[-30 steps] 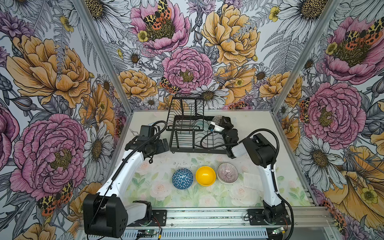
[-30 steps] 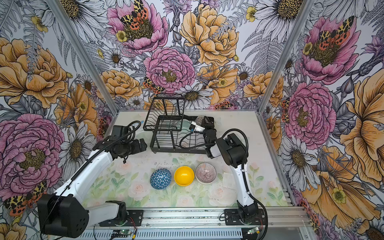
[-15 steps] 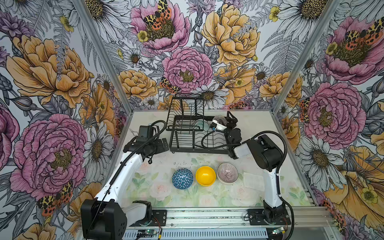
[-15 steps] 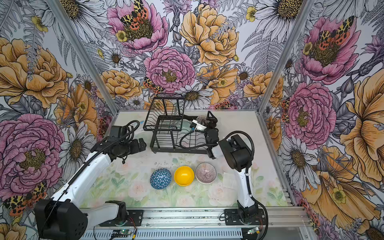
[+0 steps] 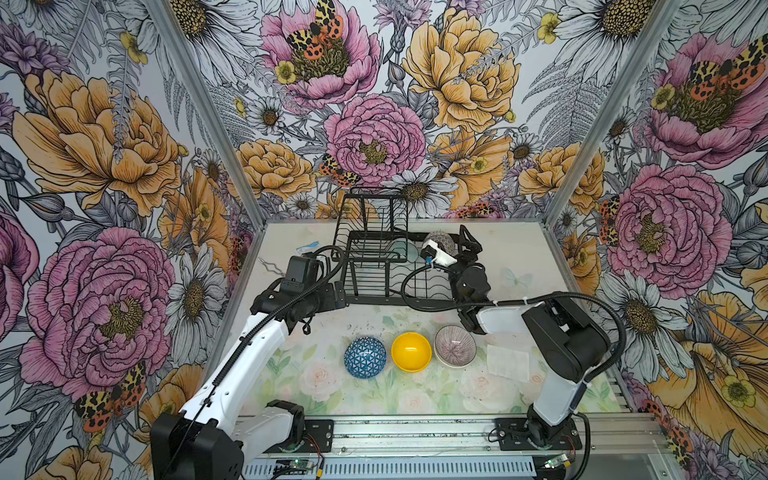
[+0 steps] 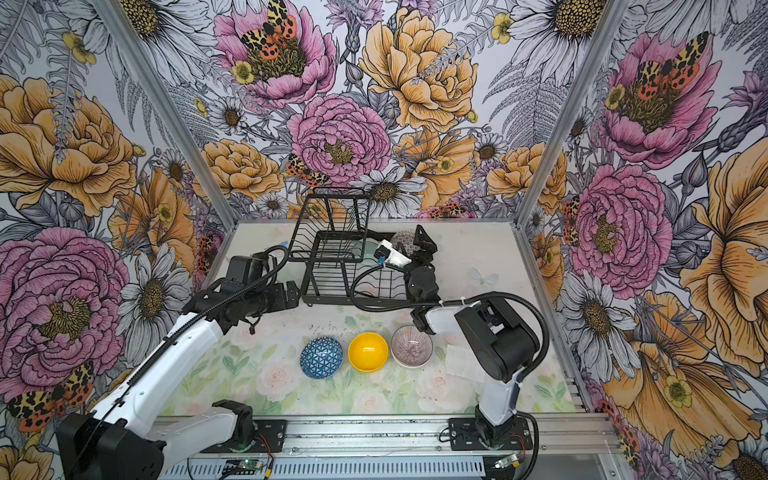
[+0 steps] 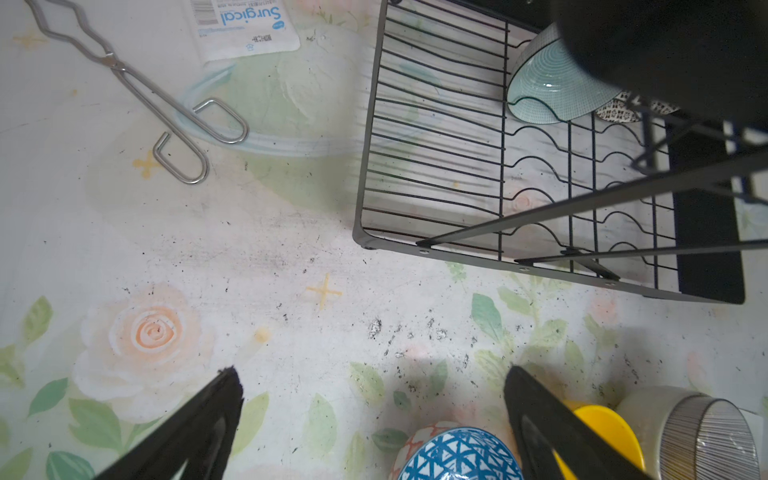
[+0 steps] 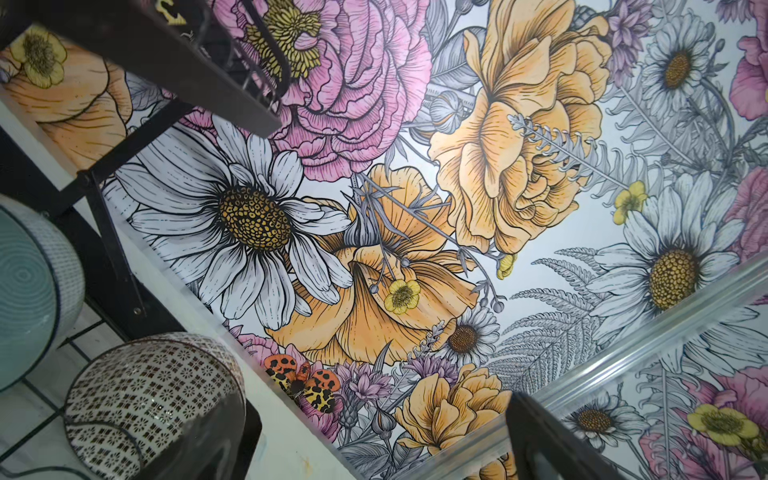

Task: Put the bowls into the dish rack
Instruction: 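Open the right gripper and draw it back from the bowl, then move the left gripper down to the maroon-striped bowl while the right gripper rises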

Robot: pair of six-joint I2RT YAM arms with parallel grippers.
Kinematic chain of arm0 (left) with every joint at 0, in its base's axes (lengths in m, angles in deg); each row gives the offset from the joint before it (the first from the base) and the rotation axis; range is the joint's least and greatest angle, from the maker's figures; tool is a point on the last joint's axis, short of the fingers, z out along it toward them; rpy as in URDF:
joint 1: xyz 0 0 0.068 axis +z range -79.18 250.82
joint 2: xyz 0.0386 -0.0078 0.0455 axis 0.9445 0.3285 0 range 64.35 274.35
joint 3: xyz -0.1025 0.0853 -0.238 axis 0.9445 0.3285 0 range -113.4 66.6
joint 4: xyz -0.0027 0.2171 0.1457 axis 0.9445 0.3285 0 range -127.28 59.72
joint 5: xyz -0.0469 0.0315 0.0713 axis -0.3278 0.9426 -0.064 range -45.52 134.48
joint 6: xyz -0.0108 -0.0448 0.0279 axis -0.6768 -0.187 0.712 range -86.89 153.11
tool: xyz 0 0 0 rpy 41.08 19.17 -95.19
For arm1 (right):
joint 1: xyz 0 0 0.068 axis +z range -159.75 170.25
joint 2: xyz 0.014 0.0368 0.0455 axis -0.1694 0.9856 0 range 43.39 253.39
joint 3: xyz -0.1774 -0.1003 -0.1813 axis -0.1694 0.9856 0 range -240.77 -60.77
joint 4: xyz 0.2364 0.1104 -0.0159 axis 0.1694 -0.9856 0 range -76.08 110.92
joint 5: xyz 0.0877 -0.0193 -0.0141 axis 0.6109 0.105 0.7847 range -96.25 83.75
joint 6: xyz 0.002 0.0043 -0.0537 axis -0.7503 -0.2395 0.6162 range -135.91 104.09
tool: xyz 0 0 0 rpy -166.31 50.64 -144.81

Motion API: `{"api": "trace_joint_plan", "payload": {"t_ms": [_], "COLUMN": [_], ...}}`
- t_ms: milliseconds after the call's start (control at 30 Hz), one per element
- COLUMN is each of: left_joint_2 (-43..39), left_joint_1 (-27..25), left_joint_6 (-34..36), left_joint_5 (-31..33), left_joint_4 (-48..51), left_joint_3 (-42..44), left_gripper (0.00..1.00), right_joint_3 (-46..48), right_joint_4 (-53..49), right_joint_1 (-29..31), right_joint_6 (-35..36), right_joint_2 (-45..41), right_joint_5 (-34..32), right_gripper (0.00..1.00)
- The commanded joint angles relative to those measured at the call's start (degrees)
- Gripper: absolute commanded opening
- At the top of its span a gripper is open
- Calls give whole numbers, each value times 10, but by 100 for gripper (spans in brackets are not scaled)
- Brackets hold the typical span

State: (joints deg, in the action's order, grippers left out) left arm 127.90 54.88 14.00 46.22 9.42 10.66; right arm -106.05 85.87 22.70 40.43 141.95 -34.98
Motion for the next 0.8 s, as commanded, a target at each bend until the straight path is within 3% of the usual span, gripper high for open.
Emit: {"api": "trace_joint_plan", "payload": {"t_ms": [0, 133, 233, 333, 433, 533, 767], "left_joint_2": [-17, -18, 0, 33, 69, 109, 203], "left_joint_1": [-33, -95, -137, -186, -231, -271, -336], "left_joint_6": [-7, -28, -40, -46, -51, -53, -60], "left_joint_5": [40, 56, 68, 76, 79, 65, 3], "left_joint_4": [16, 20, 18, 18, 15, 1, -51], "left_joint_3": [-28, -50, -65, -87, -113, -135, -168], "left_gripper": [99, 99, 99, 99, 99, 99, 99], "right_joint_3": [2, -58, -90, -109, -127, -141, -124], "right_joint_4": [-202, -569, -761, -896, -1005, -1089, -1166], "right_joint_1": [24, 21, 12, 10, 0, -28, -80], "right_joint_6": [-136, -404, -542, -636, -717, -783, -855], "right_joint_2": [-110, -263, -338, -394, -428, -438, -437], "right_joint_5": [-80, -83, -38, 3, 32, 107, 205], "right_gripper": [100, 100, 100, 99, 100, 99, 99]}}
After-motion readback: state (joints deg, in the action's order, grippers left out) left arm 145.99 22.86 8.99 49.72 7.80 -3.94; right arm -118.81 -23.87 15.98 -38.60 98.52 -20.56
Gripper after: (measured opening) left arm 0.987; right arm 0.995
